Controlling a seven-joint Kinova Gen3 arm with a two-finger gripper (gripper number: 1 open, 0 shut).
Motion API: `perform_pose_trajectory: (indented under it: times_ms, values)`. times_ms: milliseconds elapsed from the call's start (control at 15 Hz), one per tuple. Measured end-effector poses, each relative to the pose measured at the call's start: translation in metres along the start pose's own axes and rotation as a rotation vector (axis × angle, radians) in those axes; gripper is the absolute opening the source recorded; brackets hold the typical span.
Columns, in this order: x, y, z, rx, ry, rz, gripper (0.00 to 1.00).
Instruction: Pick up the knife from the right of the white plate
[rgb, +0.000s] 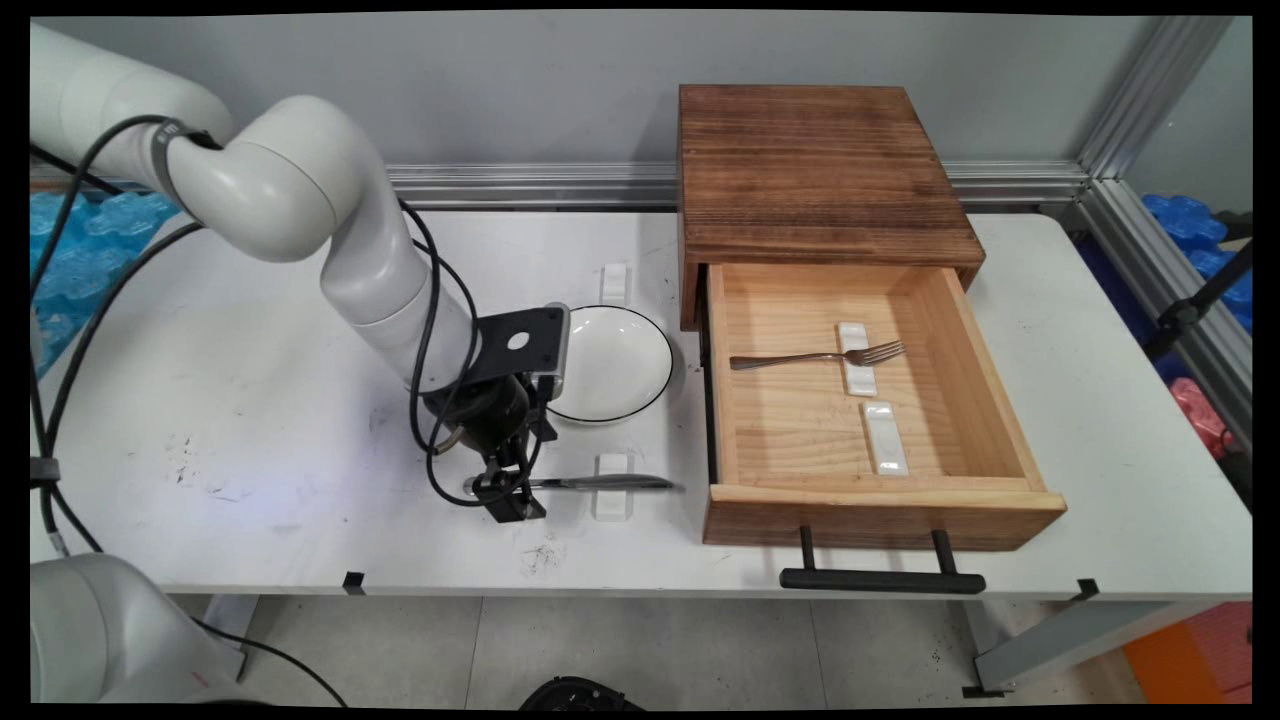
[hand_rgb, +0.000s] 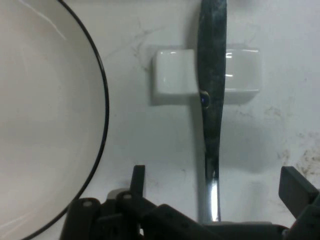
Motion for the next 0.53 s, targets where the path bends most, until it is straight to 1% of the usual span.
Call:
perform_pose_trajectory:
  times_ms: [133, 200, 533]
  values:
    - [-0.0001, -0.0016, 0.0033, -0.001, -0.001, 0.008, 1.0]
    - [-0.0002, -0.002, 0.0043, -0.002, -0.002, 0.011, 0.0]
    - [-0.0014, -0.0023, 0.0099, -0.015, -0.005, 0.032, 0.0]
